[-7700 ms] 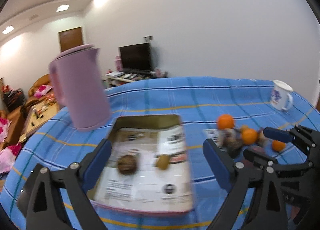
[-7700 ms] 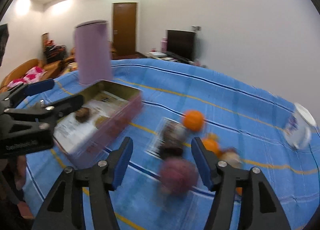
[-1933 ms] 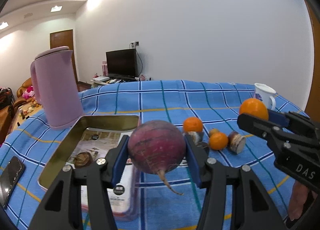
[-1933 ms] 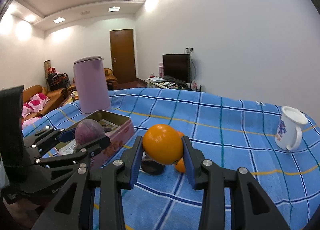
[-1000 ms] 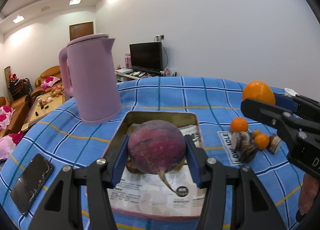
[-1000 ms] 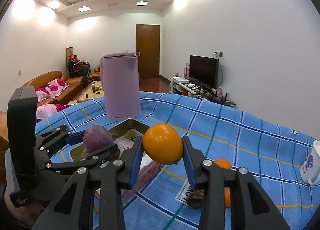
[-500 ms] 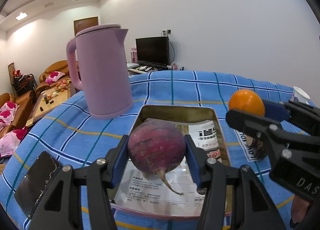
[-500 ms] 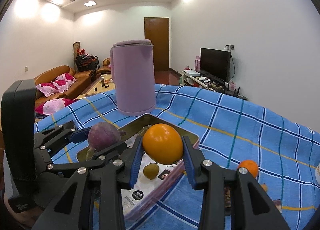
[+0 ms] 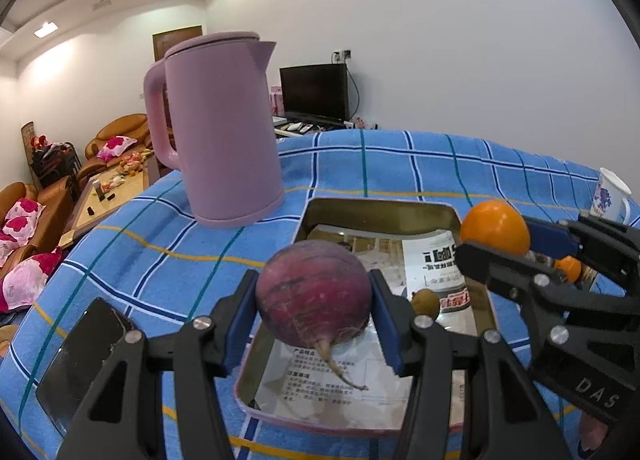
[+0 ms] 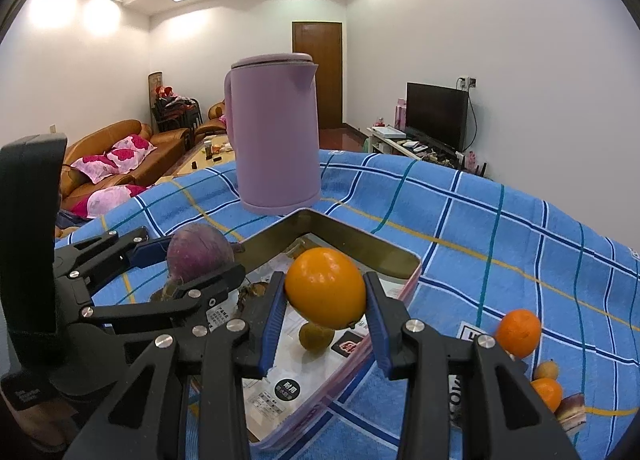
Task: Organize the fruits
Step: 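Hold the radish and orange above the pink tin with both tools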
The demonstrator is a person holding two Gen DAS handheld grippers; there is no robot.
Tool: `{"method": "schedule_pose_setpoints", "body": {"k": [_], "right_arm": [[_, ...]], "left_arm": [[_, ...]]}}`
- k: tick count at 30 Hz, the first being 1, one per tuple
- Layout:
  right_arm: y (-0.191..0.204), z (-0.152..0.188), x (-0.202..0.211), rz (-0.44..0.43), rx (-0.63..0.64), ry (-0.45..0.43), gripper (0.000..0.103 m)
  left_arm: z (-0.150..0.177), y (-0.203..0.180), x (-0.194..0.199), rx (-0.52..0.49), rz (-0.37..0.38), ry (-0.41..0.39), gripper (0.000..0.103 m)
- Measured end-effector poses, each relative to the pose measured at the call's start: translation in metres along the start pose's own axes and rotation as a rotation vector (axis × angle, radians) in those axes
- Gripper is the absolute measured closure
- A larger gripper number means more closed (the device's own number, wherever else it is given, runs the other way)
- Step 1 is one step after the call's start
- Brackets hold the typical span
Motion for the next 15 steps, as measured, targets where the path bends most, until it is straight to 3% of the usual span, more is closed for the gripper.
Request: {"method": "schedule_pose_setpoints", "body": {"k": [15], "right_arm": [[-0.002,0.008,-0.012,0.009,-0.008,0.032,0.063]], "left_arm": [[0.009,-0.002,-0.011,-0.027,-0.009,0.038,0.048]]}}
Point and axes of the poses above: each gripper's, at about its wrist camera, not at the fingertips, and x roughly against the way its jaws point, y to its left, z to its underside, the point moved 10 cm from there along -x, roughly the way its jaws point, and after that the axes turned 10 degrees about -x, right-handed, at the moved point
